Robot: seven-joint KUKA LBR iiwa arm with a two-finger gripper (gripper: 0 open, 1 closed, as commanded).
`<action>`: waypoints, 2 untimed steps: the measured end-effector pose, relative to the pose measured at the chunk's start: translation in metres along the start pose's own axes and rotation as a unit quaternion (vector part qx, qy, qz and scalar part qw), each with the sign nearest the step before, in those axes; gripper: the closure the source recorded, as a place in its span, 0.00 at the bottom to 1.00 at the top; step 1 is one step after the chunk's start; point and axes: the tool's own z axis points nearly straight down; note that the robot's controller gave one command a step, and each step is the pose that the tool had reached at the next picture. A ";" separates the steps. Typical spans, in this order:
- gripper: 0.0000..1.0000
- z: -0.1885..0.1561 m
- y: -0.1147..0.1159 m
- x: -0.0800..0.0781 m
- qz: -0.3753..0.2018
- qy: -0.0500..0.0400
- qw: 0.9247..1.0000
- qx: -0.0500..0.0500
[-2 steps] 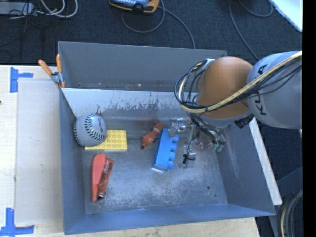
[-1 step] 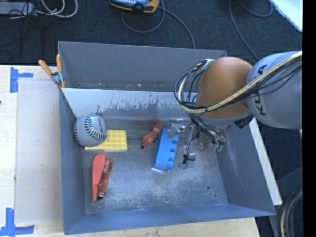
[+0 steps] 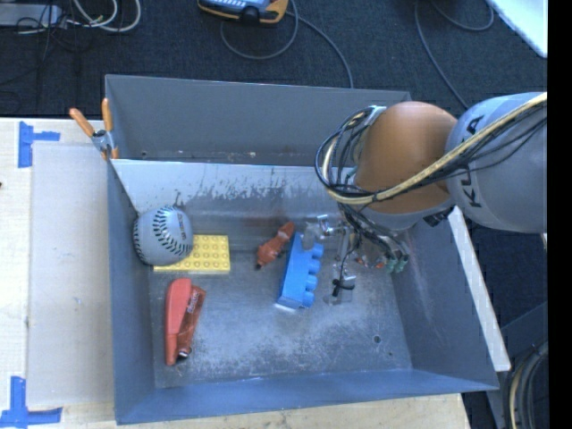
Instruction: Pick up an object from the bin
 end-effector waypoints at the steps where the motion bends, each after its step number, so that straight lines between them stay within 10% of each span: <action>1: 0.00 0.010 0.024 -0.014 -0.078 -0.001 0.997 0.002; 2: 0.00 0.038 0.044 -0.028 -0.024 -0.002 1.000 -0.003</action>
Offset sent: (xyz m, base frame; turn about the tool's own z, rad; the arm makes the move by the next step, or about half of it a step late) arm 0.0249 0.0175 -0.0580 0.0239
